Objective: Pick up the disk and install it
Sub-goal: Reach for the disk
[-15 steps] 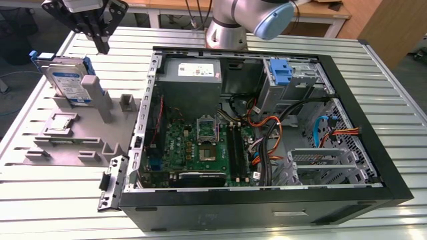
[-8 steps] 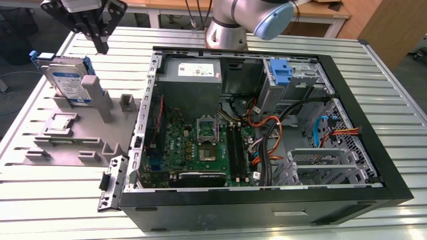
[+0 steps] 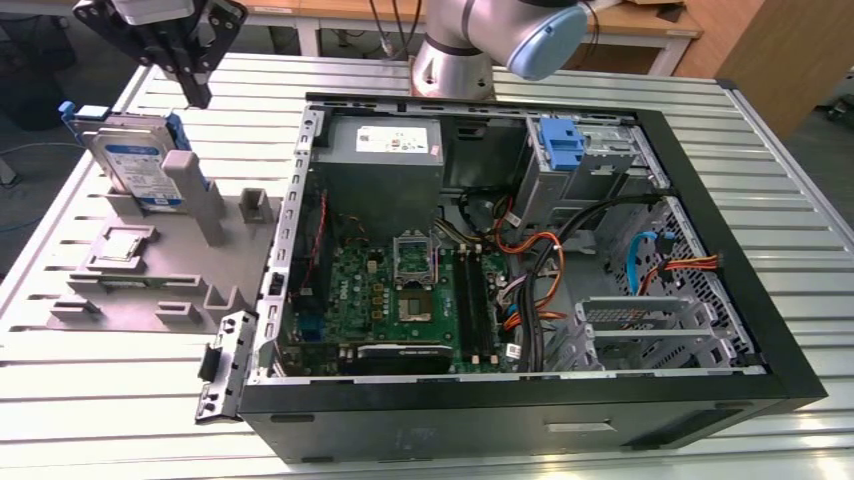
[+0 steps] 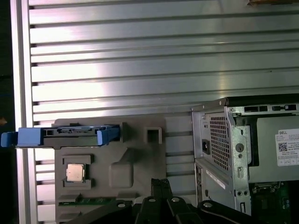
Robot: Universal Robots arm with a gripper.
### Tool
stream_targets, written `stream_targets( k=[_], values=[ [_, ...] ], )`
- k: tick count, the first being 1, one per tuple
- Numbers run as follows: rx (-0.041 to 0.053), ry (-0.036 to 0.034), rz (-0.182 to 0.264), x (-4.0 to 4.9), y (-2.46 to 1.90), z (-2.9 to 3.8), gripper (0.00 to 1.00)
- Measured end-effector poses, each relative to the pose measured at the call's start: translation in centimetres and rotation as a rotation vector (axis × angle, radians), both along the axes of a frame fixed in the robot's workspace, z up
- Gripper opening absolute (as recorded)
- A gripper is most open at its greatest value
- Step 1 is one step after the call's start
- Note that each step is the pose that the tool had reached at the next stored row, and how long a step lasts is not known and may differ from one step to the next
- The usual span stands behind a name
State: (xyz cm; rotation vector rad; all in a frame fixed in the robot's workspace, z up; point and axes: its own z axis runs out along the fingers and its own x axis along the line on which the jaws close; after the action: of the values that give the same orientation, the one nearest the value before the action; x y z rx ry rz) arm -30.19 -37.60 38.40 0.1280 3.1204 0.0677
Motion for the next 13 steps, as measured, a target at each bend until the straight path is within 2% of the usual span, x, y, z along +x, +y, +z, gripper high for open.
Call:
stream_targets(
  k=[13],
  values=[
    [0.0,0.0,0.0,-0.62,0.0,-0.02,0.1]
  ],
)
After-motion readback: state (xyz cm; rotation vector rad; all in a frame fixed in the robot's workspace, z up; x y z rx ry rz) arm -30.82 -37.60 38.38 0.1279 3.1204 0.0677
